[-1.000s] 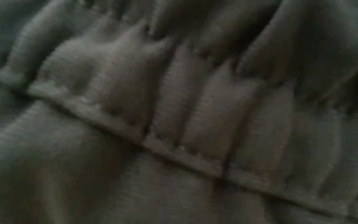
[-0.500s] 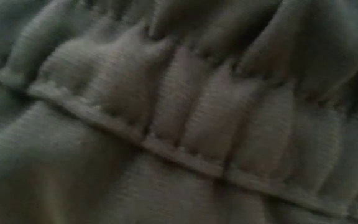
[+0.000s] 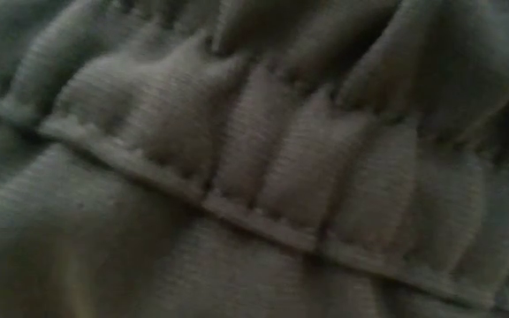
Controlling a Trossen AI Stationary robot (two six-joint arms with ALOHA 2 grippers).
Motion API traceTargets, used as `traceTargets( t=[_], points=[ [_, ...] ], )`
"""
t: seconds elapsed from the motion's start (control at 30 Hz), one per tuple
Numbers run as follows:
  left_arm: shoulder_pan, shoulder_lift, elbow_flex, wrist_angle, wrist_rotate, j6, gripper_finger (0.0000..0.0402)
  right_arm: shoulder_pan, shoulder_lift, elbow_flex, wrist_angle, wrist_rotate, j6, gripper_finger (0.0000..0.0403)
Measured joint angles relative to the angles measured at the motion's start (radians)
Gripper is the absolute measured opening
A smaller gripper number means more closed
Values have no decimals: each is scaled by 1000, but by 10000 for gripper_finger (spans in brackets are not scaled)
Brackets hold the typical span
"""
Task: Sort clothes
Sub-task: Adjust the white bin
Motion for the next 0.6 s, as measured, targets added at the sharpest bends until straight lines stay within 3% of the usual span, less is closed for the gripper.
traceTargets(
  t=[0.13, 0.23, 0.33, 0.5, 0.6],
  points=[
    [0, 0, 0, 0, 0, 0, 137, 40, 0, -122, 19, -76, 159, 227],
    [0, 0, 0, 0, 0, 0, 137, 39, 0, -208, 92, -146, 182, 209],
    [0, 0, 0, 0, 0, 0, 137, 39, 0, -297, 192, -155, 183, 153],
    [0, 0, 0, 0, 0, 0, 137, 28, 0, -434, 321, -140, 182, 20],
    [0, 0, 0, 0, 0, 0, 137, 1, 0, -497, 377, -104, 179, 13]
  ],
)
